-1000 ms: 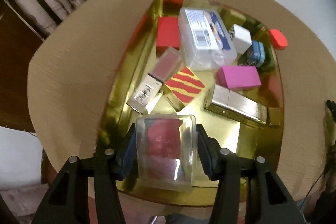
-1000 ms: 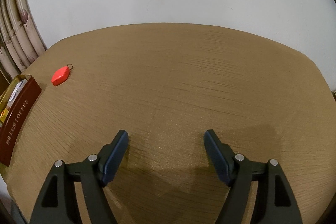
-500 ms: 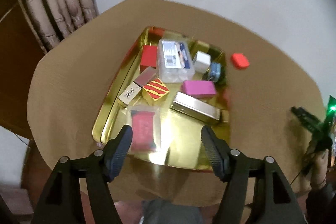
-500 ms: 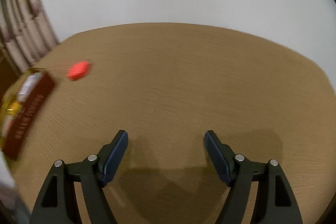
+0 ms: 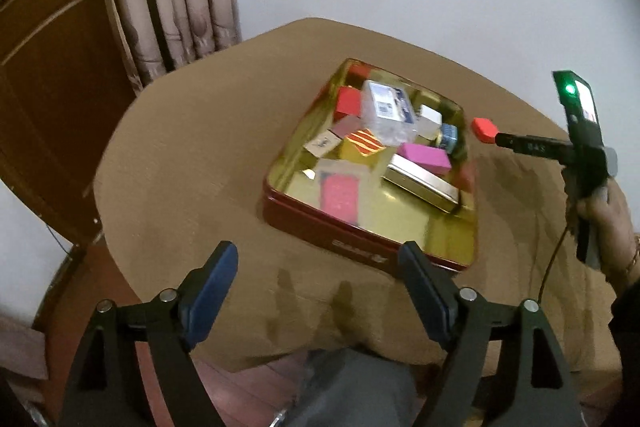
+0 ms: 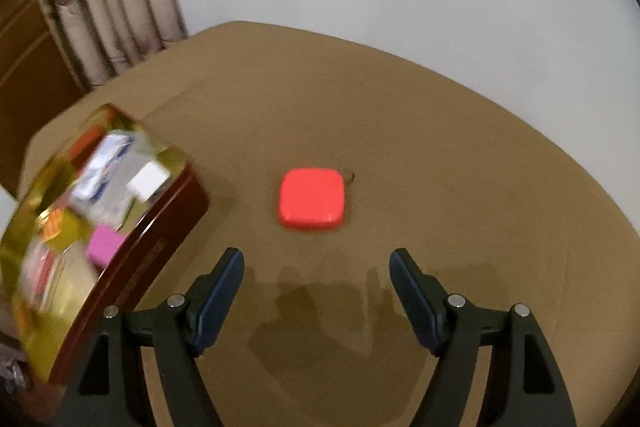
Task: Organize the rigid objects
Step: 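Grasp the red square keychain with the right tool, then lower the red keychain into the tin and open the right tool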
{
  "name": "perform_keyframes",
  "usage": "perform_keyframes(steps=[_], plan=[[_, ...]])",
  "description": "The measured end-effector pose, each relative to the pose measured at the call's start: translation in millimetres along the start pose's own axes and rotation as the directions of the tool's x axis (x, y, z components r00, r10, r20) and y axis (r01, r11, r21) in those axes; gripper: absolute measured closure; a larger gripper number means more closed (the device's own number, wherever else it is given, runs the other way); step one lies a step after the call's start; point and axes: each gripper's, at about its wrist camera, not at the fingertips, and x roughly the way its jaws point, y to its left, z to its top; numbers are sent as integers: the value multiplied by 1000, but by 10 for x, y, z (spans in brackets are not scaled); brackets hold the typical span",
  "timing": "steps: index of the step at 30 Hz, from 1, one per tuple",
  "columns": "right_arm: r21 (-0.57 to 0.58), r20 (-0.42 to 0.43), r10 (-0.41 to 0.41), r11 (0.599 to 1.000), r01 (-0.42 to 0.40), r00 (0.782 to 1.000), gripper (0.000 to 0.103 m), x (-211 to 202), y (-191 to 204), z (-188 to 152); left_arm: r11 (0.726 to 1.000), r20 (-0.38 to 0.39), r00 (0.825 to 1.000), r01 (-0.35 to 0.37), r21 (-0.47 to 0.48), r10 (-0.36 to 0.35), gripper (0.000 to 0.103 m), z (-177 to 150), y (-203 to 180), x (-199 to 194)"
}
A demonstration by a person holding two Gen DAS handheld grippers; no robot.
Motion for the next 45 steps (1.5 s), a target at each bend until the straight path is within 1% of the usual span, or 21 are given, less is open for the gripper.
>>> perform_keyframes(steps=[2, 4, 7, 9, 11, 14, 15, 16, 17, 20, 22, 26, 28, 30, 32, 33, 35, 37, 39, 42, 45], plan=[[10, -5, 14, 1000, -14, 1000, 26, 87, 28, 70, 1000, 0, 1000, 17, -11, -17, 24, 4, 51, 21], [3, -19, -33, 999, 33, 999, 26, 207, 70, 126, 1000, -3, 1000, 23, -21, -23, 24, 4, 81, 30], [35, -22, -9, 999, 10, 1000, 26, 305, 9, 159, 1000, -6, 1000, 20, -11, -20, 24, -10, 99, 62], [31, -27, -47, 998, 48, 999, 26, 373, -9, 184, 1000, -8, 1000, 11, -2, -11, 24, -22, 92, 78], [32, -40, -20, 999, 21, 999, 26, 449, -18, 216, 1000, -18, 1000, 19, 11, -19, 24, -41, 77, 104], [22, -57, -27, 999, 28, 998, 27, 549, -40, 258, 1000, -13, 1000, 13, 24, -13, 24, -52, 59, 107], [10, -52, -26, 1000, 26, 998, 30, 562, -30, 266, 1000, -12, 1000, 12, 26, -12, 24, -50, 60, 102], [-2, -43, -21, 1000, 21, 999, 45, 557, -20, 277, 1000, -10, 1000, 9, 27, -8, 24, -49, 62, 103], [4, -44, -19, 1000, 19, 999, 56, 548, -36, 282, 1000, -9, 1000, 5, 27, -5, 24, -52, 62, 106], [-7, -62, -27, 1000, 27, 998, 56, 563, -54, 300, 1000, -14, 1000, -4, 13, 5, 23, -55, 86, 121], [1, -71, -15, 1000, 15, 997, 56, 532, -30, 277, 1000, -28, 1000, -6, -2, 6, 23, -57, 112, 141], [29, -45, 24, 999, -23, 999, 56, 238, 14, 125, 999, -53, 999, -1, -44, -1, 23, -63, 178, 160], [47, -11, 90, 995, -90, 996, 56, 20, 108, 70, 999, -65, 998, 8, -51, -11, 23, -73, 189, 161], [22, 32, 143, 989, -144, 989, 56, -301, 269, 16, 999, -61, 998, 4, -47, -7, 23, -86, 188, 137], [0, 48, 228, 974, -228, 973, 56, -504, 516, -10, 1000, -51, 998, -25, -9, 24, 23, -103, 158, 100], [-29, 44, 264, 964, -263, 963, 56, -612, 684, -26, 999, -43, 998, -35, 2, 35, 23, -109, 156, 80], [-72, 29, 310, 949, -307, 950, 56, -655, 967, -6, 998, -18, 998, -61, 25, 62, 22, -137, 155, 23], [-91, -8, 377, 922, -376, 926, 56, -667, 1246, -10, 996, -3, 997, -78, 42, 78, 21, -157, 169, -13], [-106, -35, 404, 908, -406, 914, 56, -680, 1394, -65, 993, 11, 995, -103, 53, 103, 19, -181, 197, -35], [-111, -83, 415, 899, -423, 906, 56, -555, 1696, -202, 989, 11, 991, -132, 67, 131, 19, -203, 245, -25], [-100, -112, 401, 906, -412, 909, 56, -358, 1862, -279, 991, 11, 992, -123, 51, 122, 19, -205, 330, -32]])
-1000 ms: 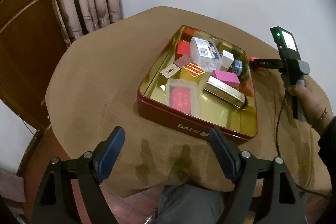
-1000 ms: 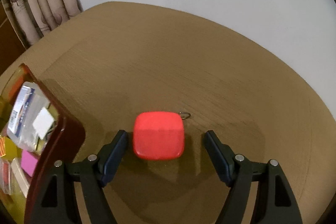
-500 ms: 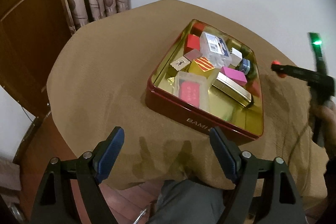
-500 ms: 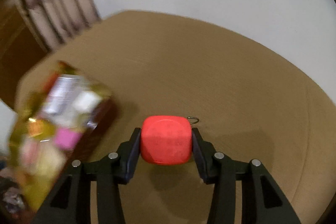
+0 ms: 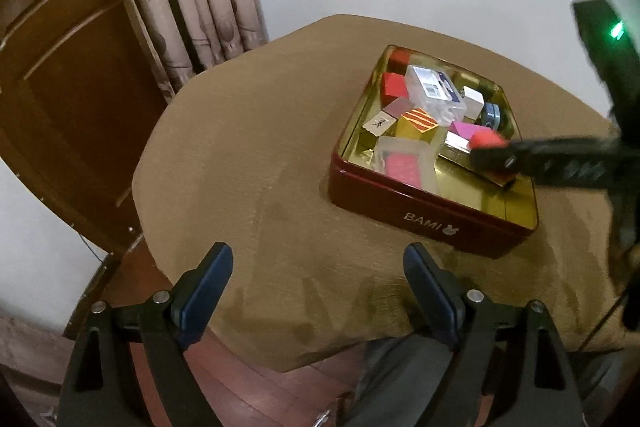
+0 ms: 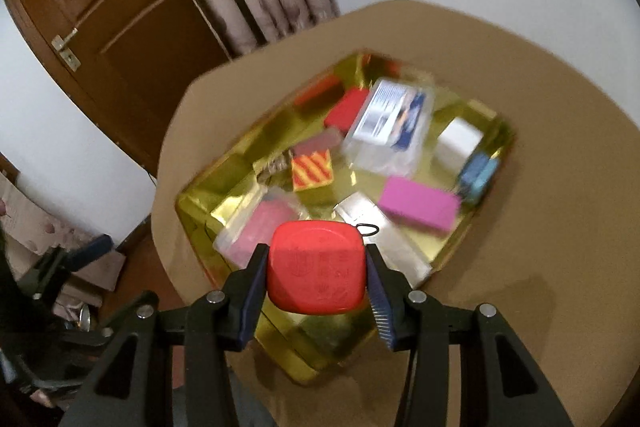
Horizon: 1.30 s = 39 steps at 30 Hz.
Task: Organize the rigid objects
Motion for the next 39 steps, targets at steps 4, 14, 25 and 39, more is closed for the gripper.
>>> perform_keyframes(steps=[4, 14, 25, 39], plan=[[42, -19, -11, 999, 11, 1000, 56, 140, 0, -134, 1000, -13, 1000, 9, -17, -9, 17, -5, 73, 40], [19, -8, -156, 988, 156, 988, 55, 244, 192, -204, 998, -41, 998, 55, -23, -56, 17, -37, 65, 96], [41, 415, -419, 896, 443, 808, 50, -619, 642, -684, 996, -16, 996, 84, -26, -84, 16, -26, 50, 48], [179, 499, -512, 850, 495, 699, 49, -963, 687, -1013, 996, 79, 993, 79, 42, -82, 16, -22, -135, -214]])
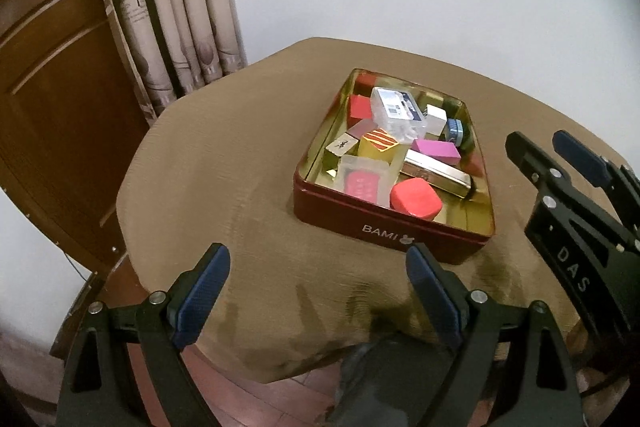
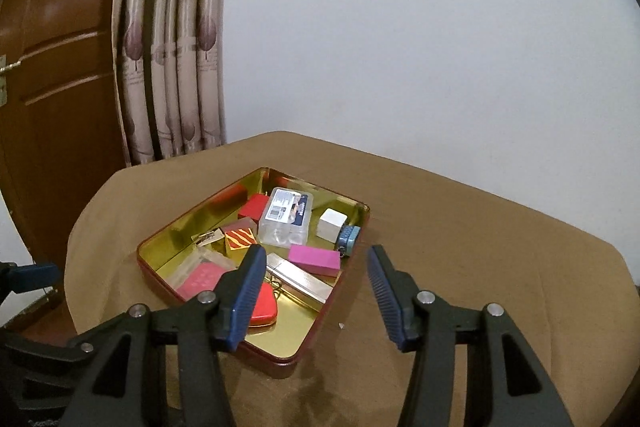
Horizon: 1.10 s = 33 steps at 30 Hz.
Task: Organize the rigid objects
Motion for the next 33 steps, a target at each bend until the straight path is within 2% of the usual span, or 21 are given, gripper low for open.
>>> perform_keyframes(steps=[18, 24, 27, 29, 33], plan=[[-4, 37, -60, 998, 61, 997, 48, -190, -81, 28, 998, 32, 998, 51, 23, -52, 16, 75, -114, -137], [3, 65, -91, 996, 91, 994, 38, -257, -116, 67, 997, 37, 996, 77, 11, -77, 15, 144, -106, -149], [-3, 72, -111, 994, 111, 991, 38, -279, -108, 75, 996, 22, 996, 86, 0, -86, 9, 174, -96, -115], [2, 72, -113, 994, 113, 991, 38, -295, -126, 79, 997, 24, 997, 73, -8, -72, 1, 182, -80, -96], [8, 72, -108, 994, 108, 992, 36, -323, -160, 82, 997, -2, 997, 79, -5, -79, 1, 181, -89, -3]])
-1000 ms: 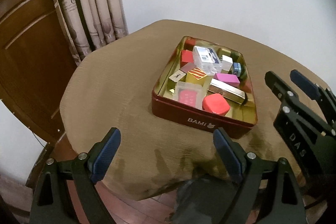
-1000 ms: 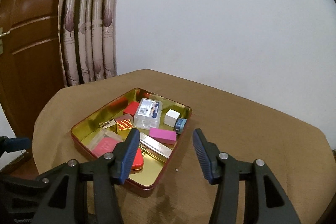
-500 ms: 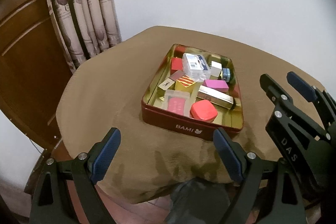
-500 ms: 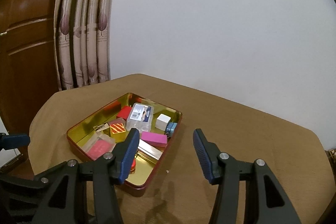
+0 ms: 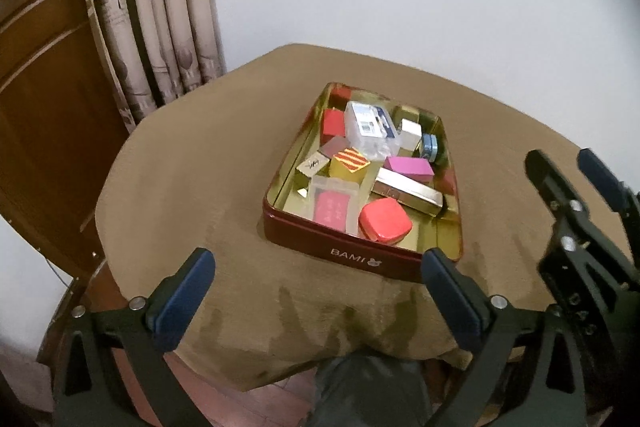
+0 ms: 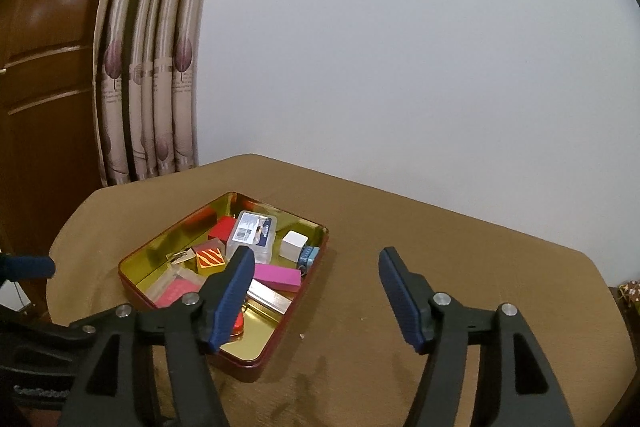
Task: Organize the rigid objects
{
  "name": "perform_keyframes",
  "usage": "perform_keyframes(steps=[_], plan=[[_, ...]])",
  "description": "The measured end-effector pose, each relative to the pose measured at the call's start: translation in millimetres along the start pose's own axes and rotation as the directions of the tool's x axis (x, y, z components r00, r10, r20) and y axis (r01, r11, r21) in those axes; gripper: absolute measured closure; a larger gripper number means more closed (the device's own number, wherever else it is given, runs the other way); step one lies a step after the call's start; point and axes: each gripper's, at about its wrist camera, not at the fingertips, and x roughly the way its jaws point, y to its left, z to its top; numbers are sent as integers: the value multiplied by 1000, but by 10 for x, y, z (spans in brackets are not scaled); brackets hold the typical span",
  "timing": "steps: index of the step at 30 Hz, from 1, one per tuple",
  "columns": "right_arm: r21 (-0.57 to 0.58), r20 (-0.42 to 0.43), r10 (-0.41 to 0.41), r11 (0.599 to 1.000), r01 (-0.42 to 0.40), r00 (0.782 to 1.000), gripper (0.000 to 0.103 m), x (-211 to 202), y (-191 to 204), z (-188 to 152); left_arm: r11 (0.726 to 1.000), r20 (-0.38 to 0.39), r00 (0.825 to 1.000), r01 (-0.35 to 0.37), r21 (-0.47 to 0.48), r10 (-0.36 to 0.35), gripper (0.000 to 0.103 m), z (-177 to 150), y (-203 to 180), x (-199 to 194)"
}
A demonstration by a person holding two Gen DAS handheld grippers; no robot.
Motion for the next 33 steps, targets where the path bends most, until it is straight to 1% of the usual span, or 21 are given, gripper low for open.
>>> perform_keyframes(steps=[4, 9, 11, 13, 16, 19, 27, 30, 33], plan=[[-12, 8, -4, 1000, 4, 1000, 35, -28, -10, -1, 1000, -8, 1000, -20, 4, 20, 1, -31, -20, 111], [-13, 16, -22, 1000, 22, 1000, 35, -38, -26, -16, 997, 65, 996, -57, 42, 54, 1, -72, -92, 93], [-10, 13, -19, 1000, 19, 1000, 35, -24, -30, -20, 997, 82, 996, -45, 55, 40, 1, -68, -112, 80], [-11, 9, -27, 1000, 27, 1000, 35, -11, -27, -22, 996, 94, 994, -54, 70, 48, 1, -63, -133, 77], [-11, 13, -24, 1000, 24, 1000, 35, -19, -11, -22, 995, 106, 994, -47, 84, 38, 1, -70, -157, 56], [-14, 10, -22, 1000, 22, 1000, 35, -15, -2, -14, 995, 106, 994, -34, 90, 24, 1, -73, -170, 39], [-1, -5, -21, 1000, 21, 1000, 35, -3, -16, -12, 996, 112, 993, -49, 68, 41, 1, -57, -155, -23], [-1, -7, -21, 1000, 21, 1000, 35, 0, -25, -14, 997, 95, 995, -38, 62, 31, 1, -53, -136, -20], [0, -10, -13, 1000, 13, 1000, 35, 6, -30, -12, 995, 110, 993, -61, 81, 52, 1, -61, -158, -58]])
